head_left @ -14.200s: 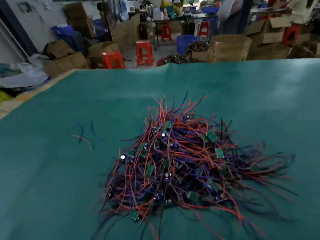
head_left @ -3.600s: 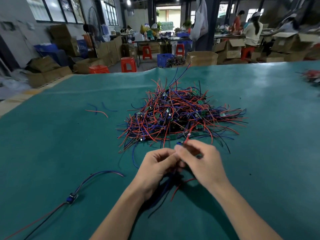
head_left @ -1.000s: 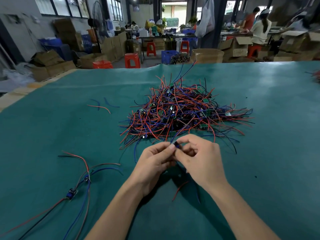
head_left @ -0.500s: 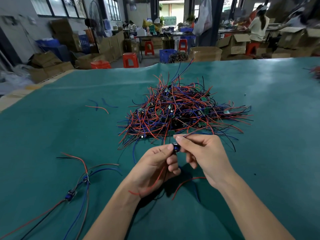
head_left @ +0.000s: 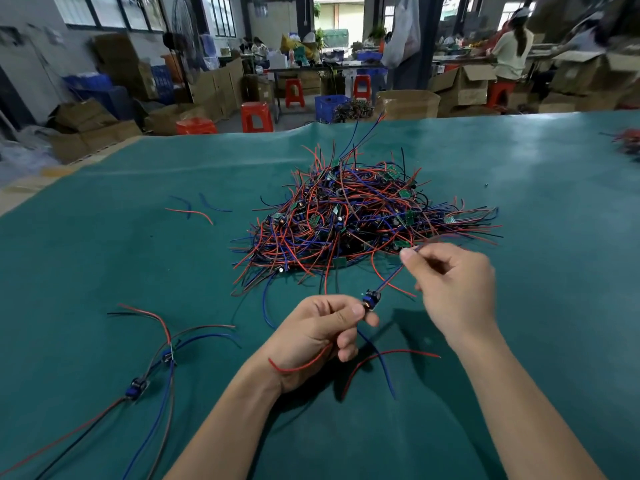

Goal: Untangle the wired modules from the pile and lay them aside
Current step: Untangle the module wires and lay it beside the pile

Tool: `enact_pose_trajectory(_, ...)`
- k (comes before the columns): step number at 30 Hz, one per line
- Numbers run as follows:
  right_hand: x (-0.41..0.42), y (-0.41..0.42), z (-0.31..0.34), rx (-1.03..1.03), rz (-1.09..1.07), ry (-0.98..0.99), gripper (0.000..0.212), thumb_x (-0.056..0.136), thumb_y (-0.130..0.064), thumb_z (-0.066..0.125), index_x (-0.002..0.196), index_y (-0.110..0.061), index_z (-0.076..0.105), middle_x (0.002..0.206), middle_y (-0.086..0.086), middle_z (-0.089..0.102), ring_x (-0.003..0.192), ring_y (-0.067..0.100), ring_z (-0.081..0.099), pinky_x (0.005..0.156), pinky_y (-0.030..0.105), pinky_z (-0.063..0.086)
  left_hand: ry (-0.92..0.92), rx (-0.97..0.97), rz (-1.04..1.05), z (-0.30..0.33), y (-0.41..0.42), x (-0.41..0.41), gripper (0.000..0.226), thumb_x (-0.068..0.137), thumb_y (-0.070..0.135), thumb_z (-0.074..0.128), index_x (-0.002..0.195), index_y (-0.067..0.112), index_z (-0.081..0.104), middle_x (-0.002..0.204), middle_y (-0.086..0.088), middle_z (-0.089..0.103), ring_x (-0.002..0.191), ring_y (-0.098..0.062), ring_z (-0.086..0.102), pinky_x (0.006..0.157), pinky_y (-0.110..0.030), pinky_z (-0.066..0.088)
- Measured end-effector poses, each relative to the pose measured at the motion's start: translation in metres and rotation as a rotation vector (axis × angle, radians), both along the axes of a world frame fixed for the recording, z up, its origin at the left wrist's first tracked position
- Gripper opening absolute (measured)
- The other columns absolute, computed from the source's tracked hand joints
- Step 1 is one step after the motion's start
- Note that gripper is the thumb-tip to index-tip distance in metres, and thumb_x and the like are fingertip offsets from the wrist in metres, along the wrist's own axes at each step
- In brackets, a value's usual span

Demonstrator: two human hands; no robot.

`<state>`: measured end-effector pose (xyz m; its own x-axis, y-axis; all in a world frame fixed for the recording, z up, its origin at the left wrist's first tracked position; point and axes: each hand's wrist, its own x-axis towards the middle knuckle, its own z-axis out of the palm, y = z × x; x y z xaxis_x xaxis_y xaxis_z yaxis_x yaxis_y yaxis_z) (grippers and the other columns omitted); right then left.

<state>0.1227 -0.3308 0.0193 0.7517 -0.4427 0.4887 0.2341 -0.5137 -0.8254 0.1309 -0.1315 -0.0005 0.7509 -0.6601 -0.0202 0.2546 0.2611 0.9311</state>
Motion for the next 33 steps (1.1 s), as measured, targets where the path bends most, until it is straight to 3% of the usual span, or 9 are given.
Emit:
enact_pose_trajectory(3, 0.002, -0.018, 0.000, 0.063, -0.168, -0.056, 0.022, 0.082, -0.051, 0.067, 0.078, -0.029, 0.068, 0.055, -0.004, 0.060, 0.057, 0.027, 0.061, 0.062, 0.045, 0.053, -0.042, 0.027, -0.031, -0.002, -0.001, 0.000, 0.018, 0.092, 0.017, 0.060, 0.086, 0.005, 0.072, 0.048, 0.001, 0.042, 0.040, -0.010, 0.037, 0.048, -0.020, 0.036)
enact_pose_trajectory(7, -0.002, -0.032, 0.004, 0.334, -0.413, -0.167, 0.018, 0.083, -0.051, 0.067, 0.069, -0.040, 0.071, 0.052, -0.007, 0.063, 0.050, 0.020, 0.066, 0.067, 0.056, 0.059, -0.045, 0.021, -0.030, -0.003, -0.001, 0.000, 0.018, 0.093, 0.016, 0.061, 0.089, 0.005, 0.075, 0.048, 0.000, 0.046, 0.041, -0.011, 0.040, 0.050, -0.021, 0.039)
enact_pose_trajectory(10, -0.005, -0.031, 0.009, 0.409, -0.497, -0.185, 0.025, 0.085, -0.050, 0.062, 0.067, -0.034, 0.070, 0.052, -0.005, 0.063, 0.044, 0.017, 0.062, 0.058, 0.055, 0.056, 0.011, -0.050, 0.090, -0.001, -0.002, 0.002, 0.016, 0.093, 0.016, 0.063, 0.089, 0.008, 0.076, 0.054, -0.004, 0.052, 0.045, -0.014, 0.048, 0.054, -0.023, 0.044)
enact_pose_trajectory(14, -0.012, 0.020, 0.008, 0.162, 0.076, 0.048, 0.034, 0.082, -0.058, 0.063, 0.071, -0.027, 0.075, 0.055, -0.001, 0.066, 0.042, 0.010, 0.058, 0.045, 0.024, 0.044, 0.056, -0.108, 0.217, -0.001, -0.004, 0.004, 0.017, 0.091, 0.017, 0.059, 0.091, 0.006, 0.073, 0.060, -0.009, 0.058, 0.053, -0.019, 0.058, 0.060, -0.025, 0.052)
enact_pose_trajectory(17, -0.016, 0.047, 0.005, -0.016, 0.404, 0.106, 0.018, 0.088, -0.042, 0.072, 0.079, -0.027, 0.076, 0.062, -0.004, 0.072, 0.057, 0.008, 0.067, 0.062, 0.019, 0.051, 0.022, -0.093, 0.202, -0.003, -0.003, 0.002, 0.016, 0.090, 0.017, 0.060, 0.084, 0.005, 0.068, 0.065, -0.012, 0.064, 0.057, -0.021, 0.064, 0.064, -0.029, 0.056)
enact_pose_trajectory(20, -0.012, 0.039, 0.004, 0.019, 0.311, 0.066, 0.010, 0.088, -0.023, 0.078, 0.080, -0.029, 0.077, 0.073, -0.011, 0.074, 0.067, 0.004, 0.068, 0.067, 0.023, 0.050, -0.009, -0.044, 0.158, -0.001, -0.003, -0.001, 0.017, 0.090, 0.018, 0.061, 0.089, 0.005, 0.071, 0.071, -0.013, 0.070, 0.064, -0.022, 0.070, 0.071, -0.029, 0.058)
enact_pose_trajectory(25, -0.008, 0.025, 0.008, 0.062, 0.109, -0.088, 0.009, 0.088, -0.031, 0.071, 0.082, -0.037, 0.072, 0.078, -0.022, 0.072, 0.068, 0.000, 0.063, 0.067, 0.023, 0.050, -0.068, 0.026, 0.062, -0.001, -0.001, -0.002, 0.016, 0.090, 0.021, 0.063, 0.087, 0.011, 0.075, 0.072, -0.011, 0.072, 0.066, -0.021, 0.071, 0.069, -0.026, 0.057)
enact_pose_trajectory(29, -0.010, 0.002, 0.024, 0.232, -0.102, -0.292, 0.003, 0.091, -0.029, 0.070, 0.093, -0.030, 0.072, 0.078, -0.016, 0.070, 0.069, 0.013, 0.060, 0.068, 0.040, 0.054, -0.124, 0.090, 0.004, -0.002, -0.001, -0.004, 0.014, 0.093, 0.019, 0.065, 0.090, 0.013, 0.077, 0.078, -0.011, 0.074, 0.074, -0.022, 0.071, 0.078, -0.028, 0.056)
enact_pose_trajectory(33, -0.024, -0.001, 0.060, 0.473, -0.165, -0.496, 0.005, 0.092, -0.026, 0.067, 0.089, -0.027, 0.070, 0.066, -0.019, 0.068, 0.053, 0.003, 0.053, 0.048, 0.023, 0.044, -0.106, 0.095, 0.011, -0.006, 0.000, -0.001, 0.015, 0.095, 0.016, 0.061, 0.092, 0.011, 0.075, 0.080, -0.009, 0.074, 0.075, -0.020, 0.071, 0.078, -0.027, 0.056)
